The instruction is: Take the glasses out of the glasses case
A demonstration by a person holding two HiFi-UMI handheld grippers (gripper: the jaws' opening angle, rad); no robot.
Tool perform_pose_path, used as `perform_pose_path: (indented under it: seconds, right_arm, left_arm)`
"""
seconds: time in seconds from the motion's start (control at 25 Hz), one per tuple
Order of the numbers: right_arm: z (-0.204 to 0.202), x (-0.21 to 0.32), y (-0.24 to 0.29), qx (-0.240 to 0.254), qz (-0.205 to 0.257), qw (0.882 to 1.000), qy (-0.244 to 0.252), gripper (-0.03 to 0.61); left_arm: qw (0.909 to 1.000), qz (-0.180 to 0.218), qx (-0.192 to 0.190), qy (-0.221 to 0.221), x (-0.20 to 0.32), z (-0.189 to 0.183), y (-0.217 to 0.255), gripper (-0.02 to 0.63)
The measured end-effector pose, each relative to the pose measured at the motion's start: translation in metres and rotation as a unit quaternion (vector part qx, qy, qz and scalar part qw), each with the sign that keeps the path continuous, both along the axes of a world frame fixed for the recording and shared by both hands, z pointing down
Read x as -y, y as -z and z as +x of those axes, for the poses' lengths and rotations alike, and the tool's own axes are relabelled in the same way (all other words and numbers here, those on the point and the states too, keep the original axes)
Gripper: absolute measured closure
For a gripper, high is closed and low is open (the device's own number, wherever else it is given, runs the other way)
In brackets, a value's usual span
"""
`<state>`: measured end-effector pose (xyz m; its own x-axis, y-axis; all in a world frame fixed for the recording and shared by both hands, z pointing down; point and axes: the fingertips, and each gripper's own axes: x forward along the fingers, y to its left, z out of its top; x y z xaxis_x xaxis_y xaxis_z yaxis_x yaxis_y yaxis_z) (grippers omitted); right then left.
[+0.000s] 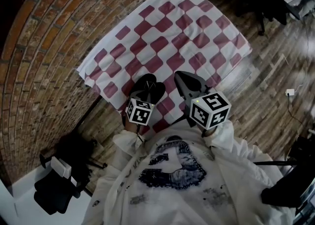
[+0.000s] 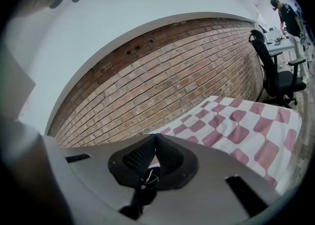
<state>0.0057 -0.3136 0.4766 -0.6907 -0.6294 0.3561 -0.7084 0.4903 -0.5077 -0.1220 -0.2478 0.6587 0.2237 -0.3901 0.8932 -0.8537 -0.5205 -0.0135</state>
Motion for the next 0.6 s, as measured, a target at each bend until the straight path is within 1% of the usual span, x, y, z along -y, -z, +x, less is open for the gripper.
perform_pose_path:
  seconds: [0.24,0.48,0.6]
  right_arm:
    - [-0.001,-0.011,0.007,-0.002,0.008,1.0,-0.002,0.565]
    - [-0.005,-0.028,0.016,-0.002,0.019,1.0,-0.004,0.565]
    - [-0.009,-0.038,0.021,-0.004,0.026,1.0,-0.001,0.565]
  left_arm:
    - [0.9995,0.028,-0.011,0.008,0.003,-0.003,0.022,0.574]
    - [0.998,0.051,-0.031,0.022,-0.002,-0.006,0.047,0.574]
    - [0.9966,0.07,-0.032,0.027,-0.006,-0.008,0.065,0.574]
